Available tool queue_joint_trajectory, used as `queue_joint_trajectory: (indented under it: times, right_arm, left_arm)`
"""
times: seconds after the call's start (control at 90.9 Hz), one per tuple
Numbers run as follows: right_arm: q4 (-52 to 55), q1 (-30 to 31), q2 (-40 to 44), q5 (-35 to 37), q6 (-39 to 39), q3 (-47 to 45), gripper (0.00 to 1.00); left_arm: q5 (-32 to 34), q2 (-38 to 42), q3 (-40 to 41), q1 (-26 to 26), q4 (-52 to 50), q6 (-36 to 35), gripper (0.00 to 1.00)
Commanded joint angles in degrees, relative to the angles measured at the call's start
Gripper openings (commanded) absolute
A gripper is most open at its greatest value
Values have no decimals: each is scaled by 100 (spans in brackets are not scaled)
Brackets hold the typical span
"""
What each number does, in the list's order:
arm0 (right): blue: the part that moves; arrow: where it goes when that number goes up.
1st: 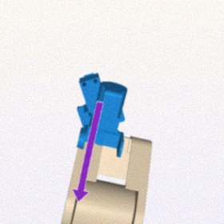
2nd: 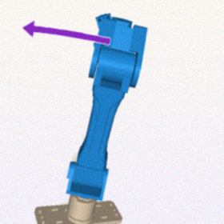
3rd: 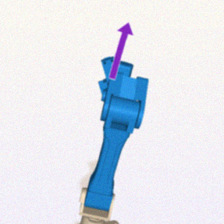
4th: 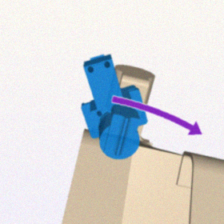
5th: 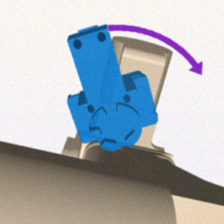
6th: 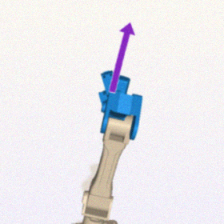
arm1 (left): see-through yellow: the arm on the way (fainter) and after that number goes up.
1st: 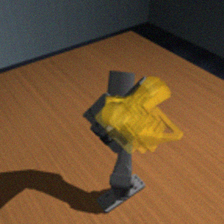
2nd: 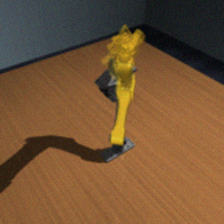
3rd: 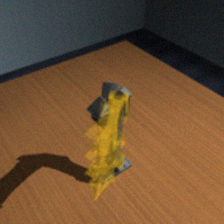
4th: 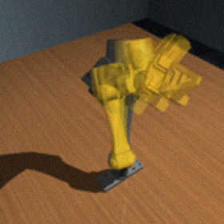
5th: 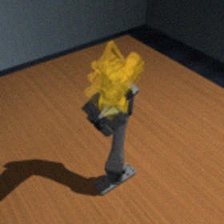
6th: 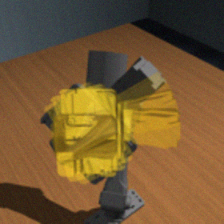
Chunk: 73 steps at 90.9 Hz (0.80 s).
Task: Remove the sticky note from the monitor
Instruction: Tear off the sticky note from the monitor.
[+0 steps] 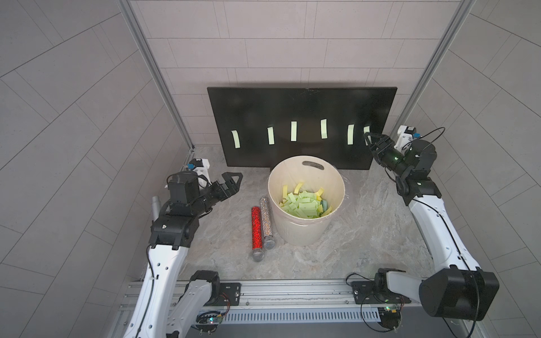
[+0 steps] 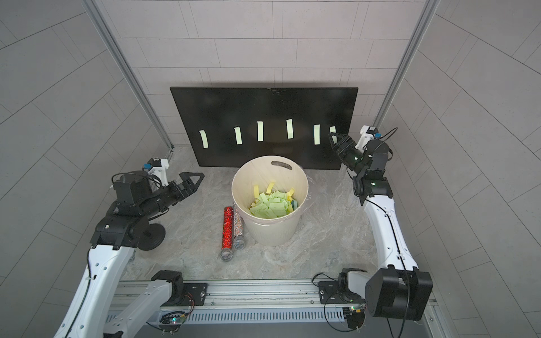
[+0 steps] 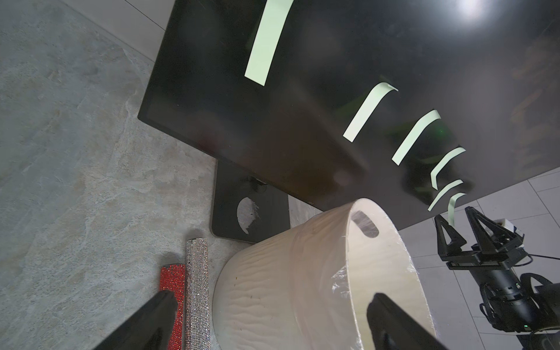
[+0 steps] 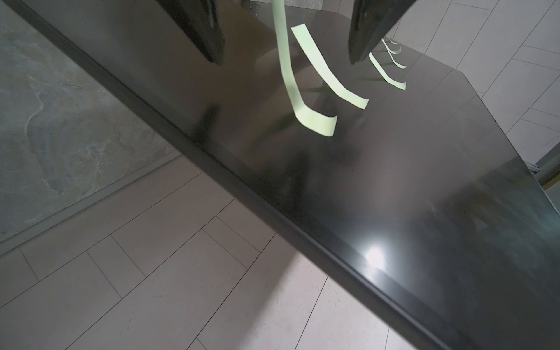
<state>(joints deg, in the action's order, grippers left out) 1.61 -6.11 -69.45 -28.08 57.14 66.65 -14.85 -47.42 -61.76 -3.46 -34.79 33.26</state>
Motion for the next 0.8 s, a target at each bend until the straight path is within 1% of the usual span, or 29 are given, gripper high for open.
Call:
queue_joint_trajectory:
  times: [0.0,0.099,0.154,0.341,0.594,0.715,0.792]
  right_arm:
    - [-186,-39,-61,-66,83,162,62]
    - [-184,-44,-109,-60,91,190,57]
    - [-185,-44,-129,-51,108,199,53]
    - [-187,-60,-164,-39,119,203,44]
    - [-181,-79,-174,-35,114,209,29]
    - [-170,-83,-157,-40,126,208,20]
    - [-152,-85,-148,-40,121,212,11]
  left_arm:
    - [-91,63,-175,35,59,36,100]
    - [-98,61,-187,31,60,49,100]
    - [-108,63,-195,33,57,49,100]
    - [-114,74,-198,30,64,67,100]
    - [-110,88,-184,30,60,76,100]
    - [-114,90,-172,31,60,90,100]
    - [-117,90,-170,26,64,98,100]
